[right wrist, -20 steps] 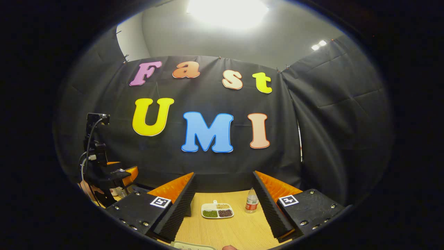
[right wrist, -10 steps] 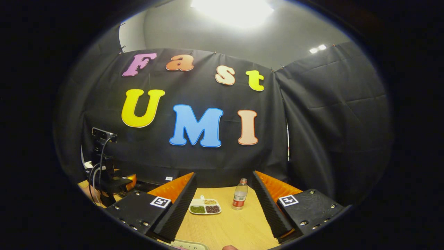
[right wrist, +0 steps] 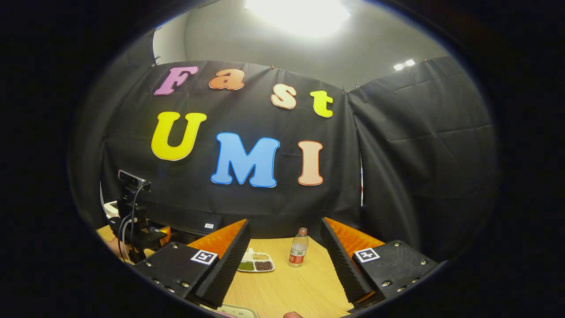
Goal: Open the electric oven with the left hand, put the food in, and close the electric oven.
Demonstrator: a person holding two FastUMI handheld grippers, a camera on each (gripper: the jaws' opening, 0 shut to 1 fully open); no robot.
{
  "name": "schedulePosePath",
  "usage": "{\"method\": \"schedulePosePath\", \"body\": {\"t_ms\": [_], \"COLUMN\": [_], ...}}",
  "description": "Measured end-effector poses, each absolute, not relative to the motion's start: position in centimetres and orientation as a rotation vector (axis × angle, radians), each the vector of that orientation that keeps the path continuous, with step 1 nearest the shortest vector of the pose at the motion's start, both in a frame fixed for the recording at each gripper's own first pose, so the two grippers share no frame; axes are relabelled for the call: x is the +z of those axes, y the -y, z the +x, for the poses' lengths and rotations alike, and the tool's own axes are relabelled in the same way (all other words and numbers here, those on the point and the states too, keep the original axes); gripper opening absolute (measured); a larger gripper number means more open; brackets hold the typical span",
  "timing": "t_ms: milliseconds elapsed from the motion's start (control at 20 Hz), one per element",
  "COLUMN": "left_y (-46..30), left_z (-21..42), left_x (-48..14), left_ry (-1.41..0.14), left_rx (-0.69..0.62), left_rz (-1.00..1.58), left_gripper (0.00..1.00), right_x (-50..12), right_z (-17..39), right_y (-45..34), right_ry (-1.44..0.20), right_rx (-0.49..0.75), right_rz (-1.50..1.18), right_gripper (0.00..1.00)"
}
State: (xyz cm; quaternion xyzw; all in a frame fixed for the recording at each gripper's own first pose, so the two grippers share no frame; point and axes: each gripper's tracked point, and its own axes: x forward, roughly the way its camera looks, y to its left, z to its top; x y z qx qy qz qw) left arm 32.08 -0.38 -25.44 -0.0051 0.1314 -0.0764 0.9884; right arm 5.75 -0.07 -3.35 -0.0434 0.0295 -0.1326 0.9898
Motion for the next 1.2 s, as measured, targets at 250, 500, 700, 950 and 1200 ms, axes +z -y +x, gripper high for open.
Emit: {"method": "schedulePosePath", "body": {"t_ms": [250, 500, 700, 950, 1200], "left_y": [0.2, 0.1, 0.0, -0.1, -0.2], "left_z": [29.3, 26.8, 24.9, 22.7, 20.9], "left_x": [-25.8, -26.6, -27.5, -29.0, -30.6], "left_ry": [-0.268, -0.294, -0.323, -0.365, -0.41], "left_rx": [-0.149, -0.137, -0.126, -0.117, -0.11], "left_rz": [-0.001, 0.005, 0.013, 0.027, 0.031], "left_gripper": [0.97, 1.0, 1.0, 0.98, 1.0], "right_x": [-3.0, -2.9, -2.6, -2.8, -3.0], "right_z": [5.8, 5.6, 5.1, 4.3, 3.6], "right_y": [0.1, 0.2, 0.4, 0.8, 0.7], "right_ry": [-0.046, -0.043, -0.041, -0.051, -0.066], "right_rx": [-0.244, -0.215, -0.196, -0.175, -0.151], "right_rz": [-0.081, -0.068, -0.067, -0.066, -0.063], "right_gripper": [0.97, 0.97, 0.97, 0.97, 0.97]}}
